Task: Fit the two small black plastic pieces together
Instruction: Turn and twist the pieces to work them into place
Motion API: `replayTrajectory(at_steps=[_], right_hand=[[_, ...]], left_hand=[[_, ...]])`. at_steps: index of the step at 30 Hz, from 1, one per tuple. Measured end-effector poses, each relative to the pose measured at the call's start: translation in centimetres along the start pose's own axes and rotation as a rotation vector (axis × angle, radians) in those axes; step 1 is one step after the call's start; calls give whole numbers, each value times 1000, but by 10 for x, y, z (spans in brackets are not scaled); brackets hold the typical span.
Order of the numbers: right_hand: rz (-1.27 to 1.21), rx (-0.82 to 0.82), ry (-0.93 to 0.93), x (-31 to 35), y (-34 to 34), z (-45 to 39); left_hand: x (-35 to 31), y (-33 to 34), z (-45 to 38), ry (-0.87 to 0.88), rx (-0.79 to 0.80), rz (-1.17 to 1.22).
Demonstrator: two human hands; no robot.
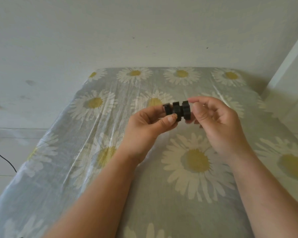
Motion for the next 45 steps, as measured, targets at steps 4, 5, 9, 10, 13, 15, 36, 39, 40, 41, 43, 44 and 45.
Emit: replayTrajectory(at_steps=[4, 5, 9, 10, 13, 15, 36, 39, 40, 41, 43, 44, 45], right_hand=[[91, 32, -87, 6, 3, 1], [121, 47, -107, 7, 5, 1], [129, 96, -132, 7, 12, 4], [138, 95, -142, 8, 12, 4], [170, 70, -178, 13, 10, 3], [175, 59, -187, 14, 9, 3], [31, 45, -61, 4, 3, 0], [37, 61, -53, 3, 4, 0], [45, 63, -52, 2, 4, 0], [50, 63, -44, 1, 4, 0], [49, 63, -20, -2, 4, 0], [51, 66, -11, -3, 4, 0], [55, 67, -4, -4, 4, 0]], left_hand=[[10, -5, -4, -112, -2, 170], [11, -6, -4, -125, 2, 183], [15, -5, -3, -172, 16, 204], [15, -5, -2, -181, 20, 202], [16, -4, -1, -196, 31, 193], [16, -3, -1, -198, 37, 194], [0, 1, 1, -19, 22, -32], [-3, 1, 2, 16, 24, -85], [-4, 2, 2, 25, 27, -96], [-5, 2, 3, 34, 32, -105], [-6, 3, 3, 50, 46, -119], [-7, 4, 4, 55, 54, -123], [-7, 5, 4, 55, 59, -127]])
Point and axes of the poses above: each hand's wrist, its own z-axis away from the middle knuckle, its own y-axis out of the palm, x = y × z, the point moved 10 cm from there along -z, towards the middle knuckle, and after that the axes turned 5 degrees about -x, right-handed, at the moved point
